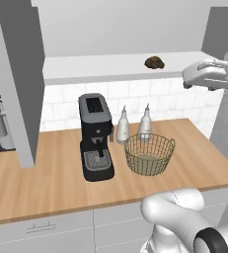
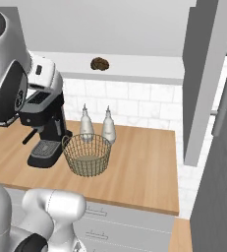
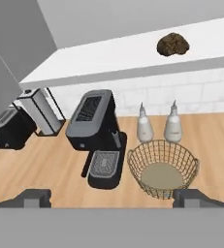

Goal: Open the cabinet, pick up the bread from the cabinet and place it in the basket. Then move the basket to the dining counter.

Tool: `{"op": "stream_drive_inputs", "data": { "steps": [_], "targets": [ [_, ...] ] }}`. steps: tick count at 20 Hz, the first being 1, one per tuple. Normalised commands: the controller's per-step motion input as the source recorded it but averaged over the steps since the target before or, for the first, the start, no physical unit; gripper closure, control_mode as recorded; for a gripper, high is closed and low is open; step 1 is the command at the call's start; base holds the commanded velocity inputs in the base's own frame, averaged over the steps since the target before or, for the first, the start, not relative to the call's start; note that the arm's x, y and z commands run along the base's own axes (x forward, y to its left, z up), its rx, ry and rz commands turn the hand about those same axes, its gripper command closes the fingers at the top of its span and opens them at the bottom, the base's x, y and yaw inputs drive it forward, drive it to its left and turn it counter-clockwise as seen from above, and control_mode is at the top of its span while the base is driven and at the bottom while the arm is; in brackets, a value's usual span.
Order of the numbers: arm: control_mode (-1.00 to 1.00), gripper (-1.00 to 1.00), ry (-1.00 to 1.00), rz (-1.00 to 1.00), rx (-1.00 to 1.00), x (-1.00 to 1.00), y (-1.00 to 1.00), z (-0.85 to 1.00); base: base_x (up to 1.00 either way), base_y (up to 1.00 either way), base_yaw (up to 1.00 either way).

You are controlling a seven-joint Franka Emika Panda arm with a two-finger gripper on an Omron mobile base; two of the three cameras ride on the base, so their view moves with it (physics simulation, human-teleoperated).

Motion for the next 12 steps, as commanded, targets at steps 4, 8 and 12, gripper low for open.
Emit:
{"op": "stream_drive_inputs", "data": {
  "steps": [4, 8, 12],
  "targets": [
    [-1.0, -1.0, -0.22, -0.18, -0.17, 0.92, -0.08, 0.03, 0.0, 0.0, 0.0],
    [-1.0, -1.0, -0.23, -0.07, -0.06, 0.91, 0.0, 0.13, 0.0, 0.0, 0.0],
    [-1.0, -1.0, -0.18, 0.0, -0.01, 0.6, 0.0, -0.04, 0.0, 0.0, 0.0]
  ]
}}
